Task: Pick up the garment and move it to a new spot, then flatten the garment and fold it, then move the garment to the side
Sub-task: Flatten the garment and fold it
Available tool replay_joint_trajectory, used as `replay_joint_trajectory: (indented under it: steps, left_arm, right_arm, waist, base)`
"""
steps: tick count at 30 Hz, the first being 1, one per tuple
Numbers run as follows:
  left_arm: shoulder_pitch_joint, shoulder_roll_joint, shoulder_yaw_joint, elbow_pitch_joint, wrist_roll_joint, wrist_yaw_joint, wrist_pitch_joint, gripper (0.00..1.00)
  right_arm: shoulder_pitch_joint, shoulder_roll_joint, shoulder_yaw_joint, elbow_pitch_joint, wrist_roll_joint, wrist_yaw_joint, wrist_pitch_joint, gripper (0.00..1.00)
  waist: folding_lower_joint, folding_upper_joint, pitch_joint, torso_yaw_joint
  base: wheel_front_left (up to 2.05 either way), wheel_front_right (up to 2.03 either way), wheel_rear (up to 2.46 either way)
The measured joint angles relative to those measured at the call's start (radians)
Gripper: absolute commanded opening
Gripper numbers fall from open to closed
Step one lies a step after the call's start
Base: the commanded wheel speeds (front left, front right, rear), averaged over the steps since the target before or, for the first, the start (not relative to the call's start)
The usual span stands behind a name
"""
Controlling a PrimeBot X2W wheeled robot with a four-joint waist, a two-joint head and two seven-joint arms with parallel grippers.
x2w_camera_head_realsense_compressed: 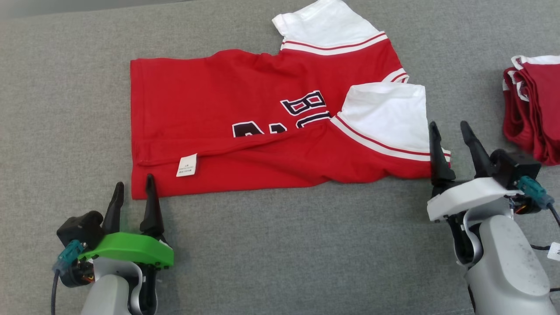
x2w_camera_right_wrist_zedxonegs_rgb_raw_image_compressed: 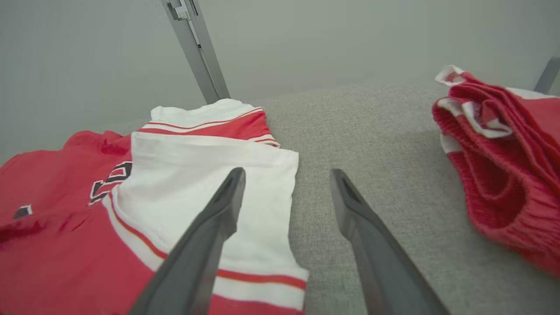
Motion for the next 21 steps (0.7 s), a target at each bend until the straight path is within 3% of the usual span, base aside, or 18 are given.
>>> replay_joint_trajectory:
  steps: [14, 21]
  left_arm:
    - [-0.047, 0.018, -0.048, 0.111, 0.020, 0.000, -0.003, 1.00]
    - [-0.049, 0.022, -0.061, 0.125, 0.010, 0.000, -0.004, 1.00]
  right_arm:
    - [0.028, 0.000, 0.009, 0.085, -0.048, 0.000, 0.000, 1.00]
    - [0.056, 0.000, 0.017, 0.036, -0.019, 0.000, 0.000, 1.00]
  waist:
    - [0.0000, 0.0000, 0.009, 0.000]
    - [0.0000, 0.0000, 0.009, -0.001]
  base:
    - [0.00, 0.00, 0.00]
    - [0.00, 0.00, 0.00]
